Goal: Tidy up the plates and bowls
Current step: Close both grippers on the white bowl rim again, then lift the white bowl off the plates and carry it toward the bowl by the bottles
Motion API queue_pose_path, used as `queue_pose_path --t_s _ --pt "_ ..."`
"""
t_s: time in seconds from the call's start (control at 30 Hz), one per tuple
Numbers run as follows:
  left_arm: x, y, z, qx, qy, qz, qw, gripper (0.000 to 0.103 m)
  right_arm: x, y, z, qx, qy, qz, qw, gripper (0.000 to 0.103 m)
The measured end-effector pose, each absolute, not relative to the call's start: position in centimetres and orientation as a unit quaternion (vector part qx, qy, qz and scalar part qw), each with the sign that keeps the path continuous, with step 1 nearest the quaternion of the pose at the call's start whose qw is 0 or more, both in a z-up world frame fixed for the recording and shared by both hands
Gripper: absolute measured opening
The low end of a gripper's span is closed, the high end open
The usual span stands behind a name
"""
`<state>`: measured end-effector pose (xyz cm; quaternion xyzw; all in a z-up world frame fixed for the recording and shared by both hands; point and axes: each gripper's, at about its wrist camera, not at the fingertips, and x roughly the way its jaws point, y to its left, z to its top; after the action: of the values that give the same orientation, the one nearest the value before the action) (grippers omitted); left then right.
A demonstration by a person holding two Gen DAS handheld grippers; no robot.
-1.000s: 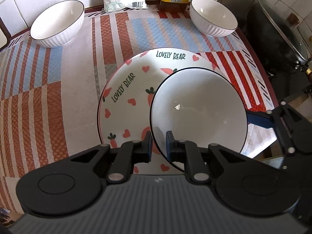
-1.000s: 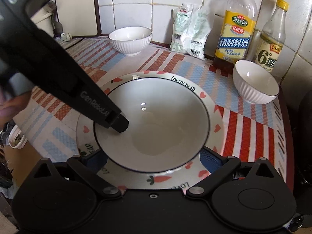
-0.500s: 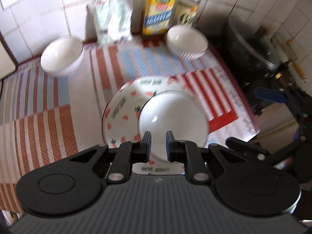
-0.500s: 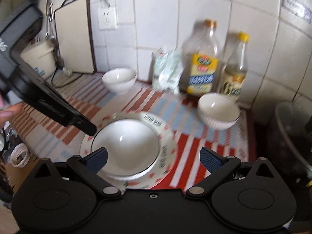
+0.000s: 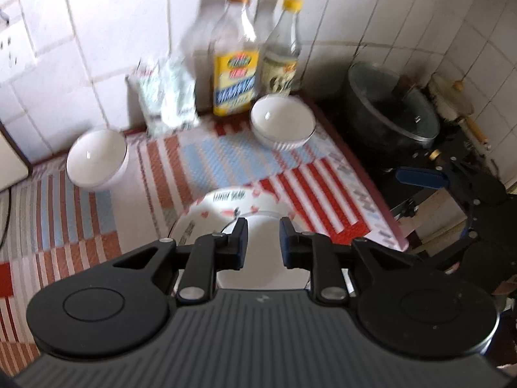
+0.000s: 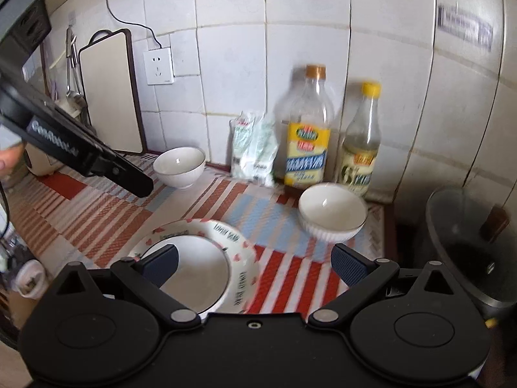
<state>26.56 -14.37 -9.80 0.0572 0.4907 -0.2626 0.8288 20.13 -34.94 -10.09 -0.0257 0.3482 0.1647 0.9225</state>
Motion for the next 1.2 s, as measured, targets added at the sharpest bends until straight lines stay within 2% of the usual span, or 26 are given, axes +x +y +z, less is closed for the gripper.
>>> queue_pose_path --t_s 0.1,0.17,0.23,0.27,0.37,0.4,0.43,0.53,0.63,1.0,1.2 --pt "27.4 -13.7 -12.9 0.048 0.515 -0.249 0.819 0.02 20.4 -34.1 -11.8 -0.007 0.37 0.183 0.911 0.102" --pt "28.3 -13.1 -15.6 0.045 0.533 -0.224 0.815 0.02 21.0 -33.2 -13.6 0.006 0.392 0.2 0.898 0.097" --pt "29.1 -12.8 -18.4 0.042 0.554 -0.201 0.807 0.02 22.2 -32.1 -16.0 0.021 0.424 0.205 0.882 0.083" --pt "29.5 -12.8 -19.6 0.041 0.562 -0.195 0.803 0.02 22.7 -31.6 -17.0 0.026 0.435 0.203 0.877 0.078" --pt "29.3 -12.9 -21.4 0.039 0.575 -0.205 0.791 0.016 24.2 -30.6 -19.7 0.031 0.464 0.177 0.867 0.053" --pt "29.1 -13.0 -21.6 0.043 0.573 -0.207 0.792 0.015 24.6 -30.4 -20.3 0.035 0.472 0.168 0.865 0.034" --pt "28.8 -13.1 -21.7 0.048 0.573 -0.205 0.792 0.013 24.8 -30.5 -20.6 0.042 0.478 0.164 0.862 0.027" --pt "28.7 -12.7 -21.8 0.02 0.592 -0.204 0.78 0.011 25.0 -31.0 -20.7 0.067 0.482 0.139 0.862 0.018" --pt "28.3 -12.8 -21.1 -0.002 0.595 -0.209 0.776 0.011 25.1 -32.4 -19.8 0.101 0.478 0.121 0.864 0.013" --pt "27.6 -19.7 -14.9 0.052 0.552 -0.269 0.787 0.011 23.1 -37.6 -14.4 0.111 0.481 0.061 0.867 0.011" --pt "28.8 -25.4 -16.4 0.106 0.555 -0.289 0.773 0.011 22.7 -41.8 -15.5 0.149 0.476 0.022 0.866 0.012"
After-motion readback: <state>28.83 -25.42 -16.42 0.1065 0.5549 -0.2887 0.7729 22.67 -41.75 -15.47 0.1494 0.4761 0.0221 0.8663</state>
